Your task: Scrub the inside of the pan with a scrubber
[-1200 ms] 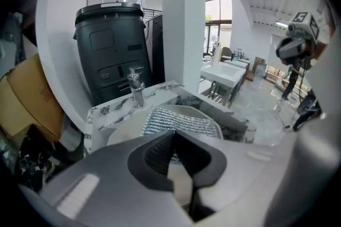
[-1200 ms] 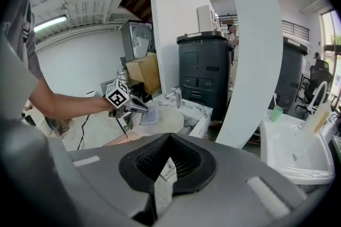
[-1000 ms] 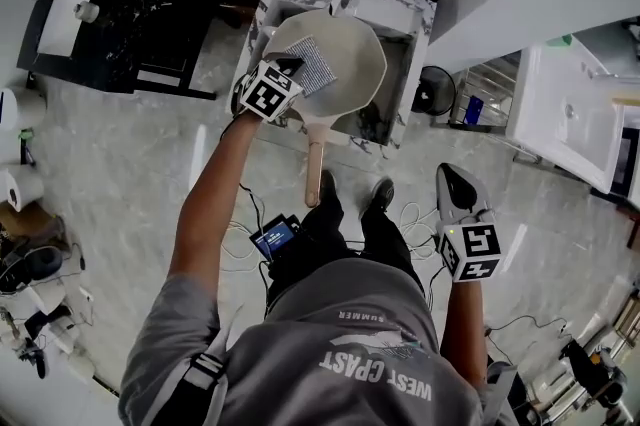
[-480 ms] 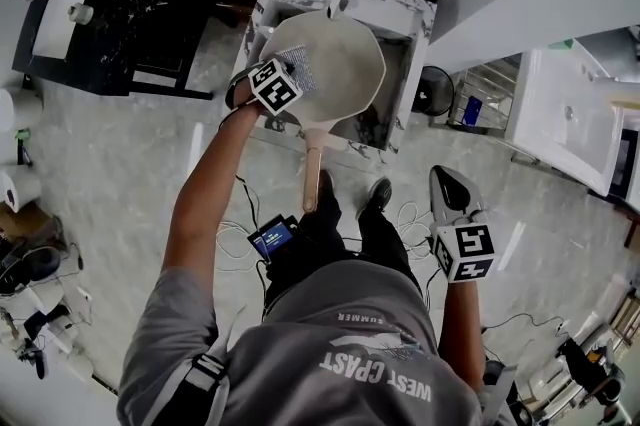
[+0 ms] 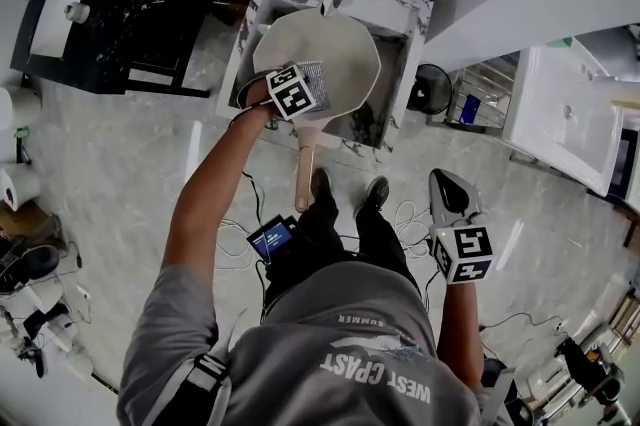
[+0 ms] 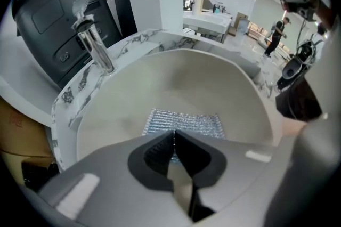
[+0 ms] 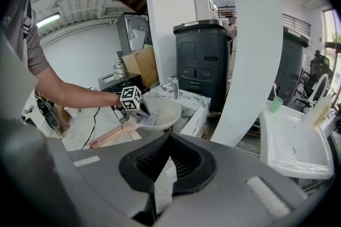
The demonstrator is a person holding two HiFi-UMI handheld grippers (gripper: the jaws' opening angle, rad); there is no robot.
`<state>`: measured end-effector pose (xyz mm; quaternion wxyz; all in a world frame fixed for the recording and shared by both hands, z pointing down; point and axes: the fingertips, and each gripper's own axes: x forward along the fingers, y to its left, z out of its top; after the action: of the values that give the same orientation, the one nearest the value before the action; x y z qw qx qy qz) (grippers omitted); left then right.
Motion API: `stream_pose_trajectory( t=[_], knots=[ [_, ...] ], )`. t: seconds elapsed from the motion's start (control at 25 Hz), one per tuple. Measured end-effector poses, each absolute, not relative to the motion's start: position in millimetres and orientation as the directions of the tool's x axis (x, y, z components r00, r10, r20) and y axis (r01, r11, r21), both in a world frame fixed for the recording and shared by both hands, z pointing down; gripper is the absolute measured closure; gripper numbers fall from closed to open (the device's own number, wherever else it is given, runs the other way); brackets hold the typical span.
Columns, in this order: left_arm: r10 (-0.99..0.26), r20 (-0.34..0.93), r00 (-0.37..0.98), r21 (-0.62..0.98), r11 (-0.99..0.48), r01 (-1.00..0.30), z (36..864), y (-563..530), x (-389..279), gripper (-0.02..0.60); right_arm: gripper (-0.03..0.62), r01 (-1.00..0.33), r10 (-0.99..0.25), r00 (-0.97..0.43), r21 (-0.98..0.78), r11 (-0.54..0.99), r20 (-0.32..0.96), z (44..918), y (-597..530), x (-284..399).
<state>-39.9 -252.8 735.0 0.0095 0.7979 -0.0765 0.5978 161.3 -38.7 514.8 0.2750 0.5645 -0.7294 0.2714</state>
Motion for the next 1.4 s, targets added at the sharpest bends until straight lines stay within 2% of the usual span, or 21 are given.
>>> stream_pose_trajectory(
  t=[0.28, 0.44, 0.68, 0.96, 1.2, 1.4],
  knots=[
    [-0.05, 0.931, 0.362, -0.017, -0.995, -0.095, 732.4, -235.6, 21.0, 0.574, 0.592, -0.982, -0.669, -0.179, -0.085, 0.171, 0.722, 522.2, -26.2, 181.4],
    [-0.068, 0.927, 0.368, -0.04, -0.996, -0.083, 734.1, -245.8, 43.9, 0.574, 0.592, -0.985, -0.67, -0.163, -0.084, 0.149, 0.724, 524.6, -20.5, 190.1],
    [-0.126, 0.93, 0.344, -0.085, -0.988, -0.131, 739.7, -286.1, 54.1, 0.574, 0.592, -0.99, -0.655, -0.14, -0.083, 0.118, 0.742, 532.5, -8.4, 202.0],
    [-0.198, 0.958, 0.209, -0.168, -0.974, -0.154, 747.1, -331.2, 10.9, 0.574, 0.592, -0.988, -0.641, -0.15, -0.094, 0.121, 0.753, 539.9, -8.6, 204.5],
    [-0.169, 0.982, 0.081, -0.159, -0.981, -0.11, 760.6, -319.9, -45.7, 0.574, 0.592, -0.982, -0.638, -0.179, -0.1, 0.158, 0.749, 542.6, -15.6, 195.3],
    [-0.131, 0.989, 0.068, -0.129, -0.991, -0.038, 758.8, -282.6, -58.8, 0.574, 0.592, -0.976, -0.636, -0.2, -0.097, 0.194, 0.745, 542.1, -21.8, 185.0]
  ],
)
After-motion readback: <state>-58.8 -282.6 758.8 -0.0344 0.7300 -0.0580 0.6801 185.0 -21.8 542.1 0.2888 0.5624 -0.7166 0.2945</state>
